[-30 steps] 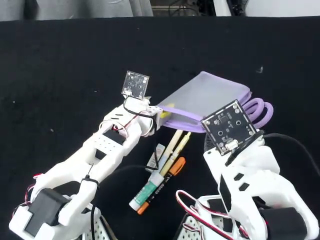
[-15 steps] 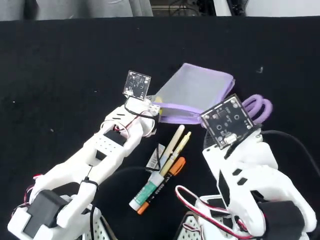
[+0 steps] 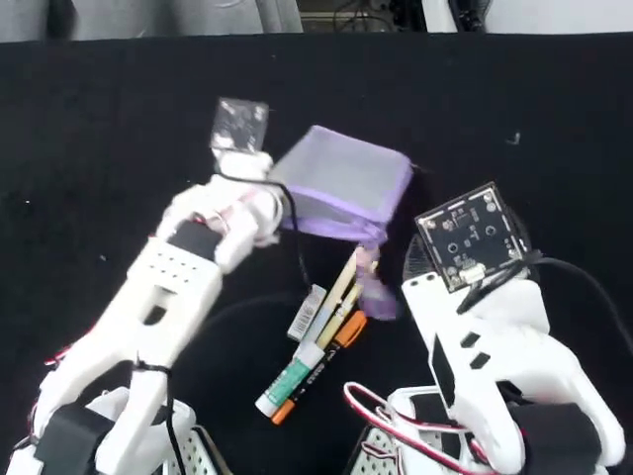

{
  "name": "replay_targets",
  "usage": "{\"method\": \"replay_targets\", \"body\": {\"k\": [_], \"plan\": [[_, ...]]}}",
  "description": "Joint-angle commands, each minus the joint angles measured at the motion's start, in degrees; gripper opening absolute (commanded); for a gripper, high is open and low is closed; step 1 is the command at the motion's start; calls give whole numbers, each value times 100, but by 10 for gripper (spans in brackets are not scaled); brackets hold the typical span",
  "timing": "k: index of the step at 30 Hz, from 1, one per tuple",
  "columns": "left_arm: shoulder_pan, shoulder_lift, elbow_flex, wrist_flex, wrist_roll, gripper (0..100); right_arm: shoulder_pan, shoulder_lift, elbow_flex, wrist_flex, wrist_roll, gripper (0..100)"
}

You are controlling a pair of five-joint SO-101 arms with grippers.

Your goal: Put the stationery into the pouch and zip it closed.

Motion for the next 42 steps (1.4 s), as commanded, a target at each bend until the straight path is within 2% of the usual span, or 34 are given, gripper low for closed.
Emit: {"method": "replay_targets", "body": {"k": [1,7,13,22,25,33,39,42], "plan": [[-523,-237,-1226,993,79,28,-35,31,-356,0,-9,290],[-1112,-97,-2818,2567,53,27,-18,84,-347,105,26,289],[-1886,905,-5130,4273,-176,27,-35,84,-347,290,343,289],[-1965,3270,-8796,6848,-404,27,-18,505,-136,299,325,289],[-2079,3736,-9191,6840,-378,27,-18,1015,-48,299,255,289],[-2308,4440,-9279,6813,-369,28,-35,2053,-22,-149,-897,289],[-2484,5240,-9279,6470,-360,28,-44,2809,136,-149,-941,289],[-2545,5547,-9279,6312,-308,28,-44,3240,338,-369,-1222,289]]}}
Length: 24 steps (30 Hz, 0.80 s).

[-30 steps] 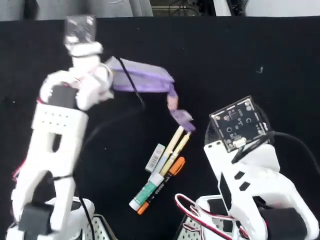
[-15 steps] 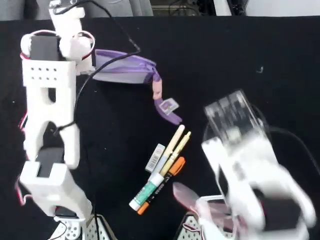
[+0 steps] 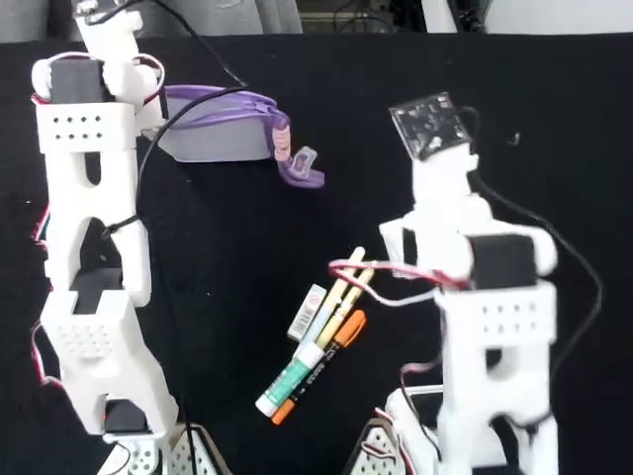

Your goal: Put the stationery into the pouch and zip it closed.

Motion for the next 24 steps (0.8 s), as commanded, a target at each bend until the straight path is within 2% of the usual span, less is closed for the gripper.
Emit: {"method": "replay_targets", "body": {"k": [1,4,8,17,22,24], "plan": [[-119,554,40,-299,141,28,-53,462,101,-334,-273,289],[-145,791,40,-422,334,28,-62,954,207,-554,-413,289],[-145,1011,40,-475,193,28,-97,1684,242,-844,-747,289],[-136,1679,31,-519,202,29,-923,3275,198,-1626,-1512,285],[-154,1811,31,-668,202,29,-932,3600,233,-2040,-2022,182],[-154,1811,40,-668,220,29,-949,3688,242,-2127,-2215,172]]}}
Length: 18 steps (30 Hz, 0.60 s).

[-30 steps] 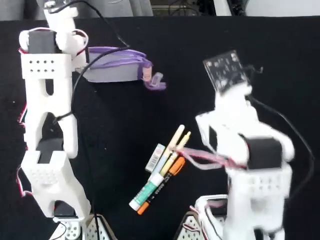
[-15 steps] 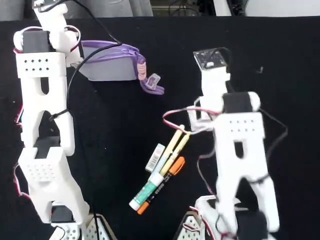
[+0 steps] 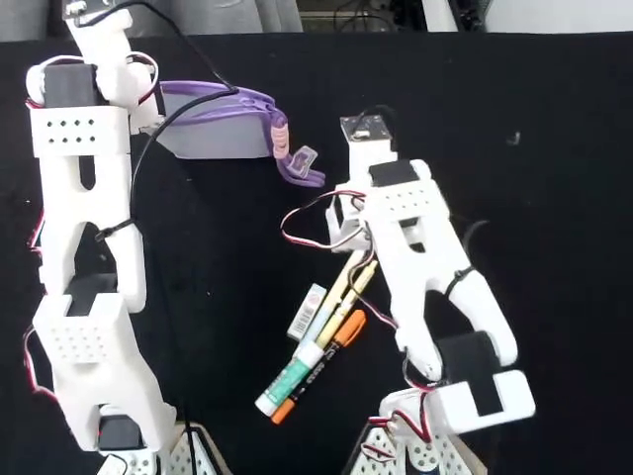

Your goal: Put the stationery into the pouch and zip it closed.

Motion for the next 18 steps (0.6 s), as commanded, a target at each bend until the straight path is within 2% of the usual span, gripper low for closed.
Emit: {"method": "replay_targets", "body": {"k": [1,7,18], "plan": [[-66,659,75,-141,9,29,-105,75,-4,-264,-334,177],[-66,668,75,-141,9,29,-114,505,163,-668,-624,205],[-66,668,75,-141,18,29,-519,1182,154,-914,-589,206]]}}
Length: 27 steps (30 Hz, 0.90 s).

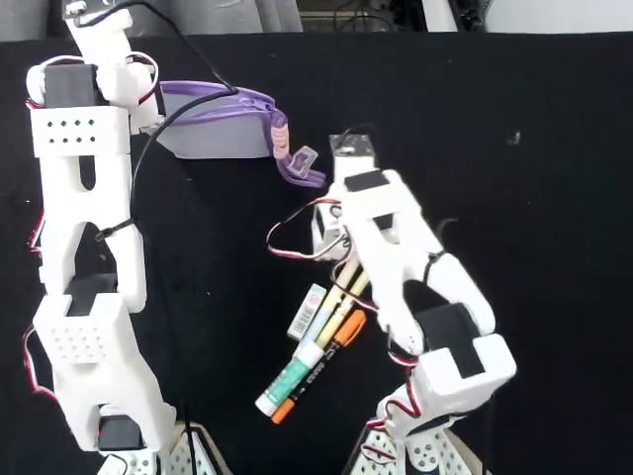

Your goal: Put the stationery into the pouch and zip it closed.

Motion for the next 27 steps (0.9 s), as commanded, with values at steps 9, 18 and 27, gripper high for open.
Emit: {"method": "replay_targets", "body": {"k": [9,18,27], "plan": [[-66,668,92,-141,9,29,-88,1367,-1218,835,-18,90],[-57,651,75,-132,-9,29,0,1420,-1692,1371,18,11],[31,607,-1042,659,-9,28,466,-215,-1385,1407,563,11]]}}
